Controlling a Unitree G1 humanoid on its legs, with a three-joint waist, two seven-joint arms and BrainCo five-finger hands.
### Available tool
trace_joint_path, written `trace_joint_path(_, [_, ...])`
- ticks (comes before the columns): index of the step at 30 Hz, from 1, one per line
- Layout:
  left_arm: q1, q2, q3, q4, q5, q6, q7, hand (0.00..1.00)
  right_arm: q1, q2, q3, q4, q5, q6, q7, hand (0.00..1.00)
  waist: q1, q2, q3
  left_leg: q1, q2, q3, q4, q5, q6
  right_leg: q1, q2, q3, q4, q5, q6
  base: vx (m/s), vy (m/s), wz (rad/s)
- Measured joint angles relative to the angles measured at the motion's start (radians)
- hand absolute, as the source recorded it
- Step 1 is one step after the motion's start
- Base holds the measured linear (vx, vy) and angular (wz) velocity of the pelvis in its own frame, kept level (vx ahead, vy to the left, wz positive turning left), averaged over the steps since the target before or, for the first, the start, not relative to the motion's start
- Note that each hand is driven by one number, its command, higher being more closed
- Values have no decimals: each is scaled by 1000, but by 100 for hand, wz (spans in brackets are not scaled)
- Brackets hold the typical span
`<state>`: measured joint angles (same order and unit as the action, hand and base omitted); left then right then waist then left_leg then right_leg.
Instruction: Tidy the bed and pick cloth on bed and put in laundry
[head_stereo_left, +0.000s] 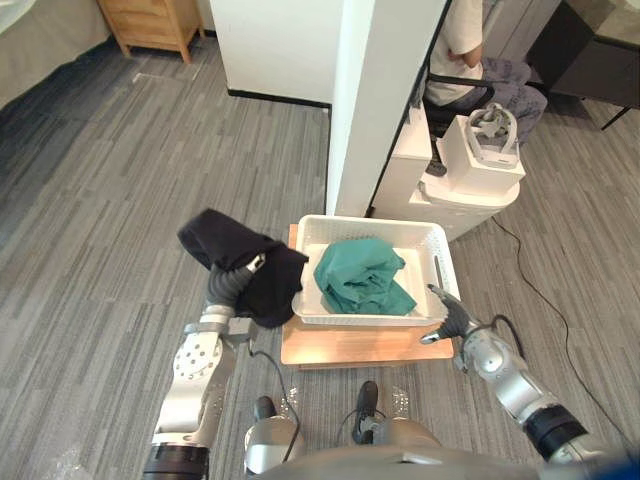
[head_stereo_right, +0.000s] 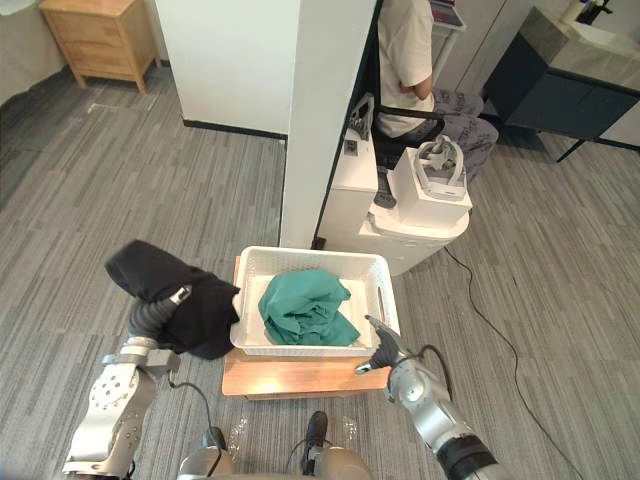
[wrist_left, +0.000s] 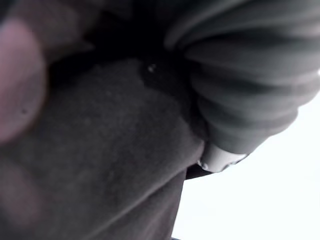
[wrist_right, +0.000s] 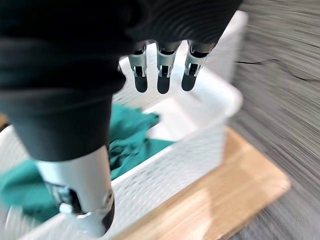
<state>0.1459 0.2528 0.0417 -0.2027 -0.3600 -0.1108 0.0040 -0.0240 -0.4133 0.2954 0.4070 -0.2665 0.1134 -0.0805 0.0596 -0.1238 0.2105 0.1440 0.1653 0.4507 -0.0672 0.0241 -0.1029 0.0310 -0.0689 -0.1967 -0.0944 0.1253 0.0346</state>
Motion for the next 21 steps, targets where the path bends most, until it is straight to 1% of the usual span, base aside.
trace_joint_path(2, [-4,-3,6,-38,0,-17,2,100,31,2,-50,-1,34,5,-19,0,-6,9,-10,16,-3,12,0,-5,-1,9,0,16,0,-1,1,21,29,-18])
trace_joint_path(5, [-22,-6,10,-115,-2,-34,4,100,116,21,-147,-2,112,16,-50,0,-40,32,-52,33,-8,37,-1,-23,0,16,-2,41,0,-7,10,23,41,-23])
trace_joint_path(6, [-43,-6,12,-128,-4,-34,5,100,154,40,-182,-1,132,18,-58,0,-54,44,-67,39,-10,42,-1,-26,0,17,-2,47,0,-10,15,29,32,-21])
trace_joint_path(7, [-57,-6,14,-132,-4,-35,5,100,171,51,-197,2,138,20,-61,0,-61,49,-71,50,-10,48,-2,-27,-1,20,-2,49,0,-10,15,38,29,-18])
trace_joint_path(9, [-110,-4,23,-133,-6,-32,12,100,240,92,-227,16,153,24,-64,0,-86,65,-85,70,-9,65,-1,-34,-5,33,3,73,0,-11,15,18,22,-26])
trace_joint_path(12, [-158,1,28,-130,-14,-23,20,100,296,136,-256,52,165,19,-64,0,-111,78,-95,87,-9,86,-2,-44,-11,39,5,87,0,-13,17,-7,9,-20])
trace_joint_path(13, [-181,4,27,-128,-14,-13,20,100,319,146,-257,78,164,10,-62,0,-127,79,-98,94,-10,91,-3,-49,-16,39,6,100,0,-14,16,-13,7,-26])
trace_joint_path(16, [-245,27,-5,-80,-14,2,13,100,374,174,-257,163,165,-28,-60,0,-139,79,-100,110,-9,116,-8,-53,-19,42,11,126,0,-15,15,-19,0,-23])
trace_joint_path(17, [-253,37,-5,-59,-14,17,2,100,389,180,-257,185,165,-45,-57,0,-153,79,-100,121,-10,124,-18,-52,-20,44,14,135,0,-15,15,-14,0,-20])
trace_joint_path(18, [-258,39,-6,-45,-14,20,0,100,397,183,-258,193,165,-55,-57,0,-160,79,-100,124,-10,125,-20,-51,-21,45,15,136,0,-15,15,-11,1,-17])
trace_joint_path(20, [-292,41,-25,24,-12,40,-7,100,429,195,-271,220,165,-88,-43,0,-169,78,-100,134,-10,143,-24,-50,-24,45,19,155,0,-14,15,-10,0,-16])
trace_joint_path(21, [-297,42,-31,39,-11,43,-7,100,437,202,-281,226,165,-93,-39,0,-175,77,-100,136,-10,144,-26,-50,-24,45,20,155,0,-14,15,-9,-2,-13])
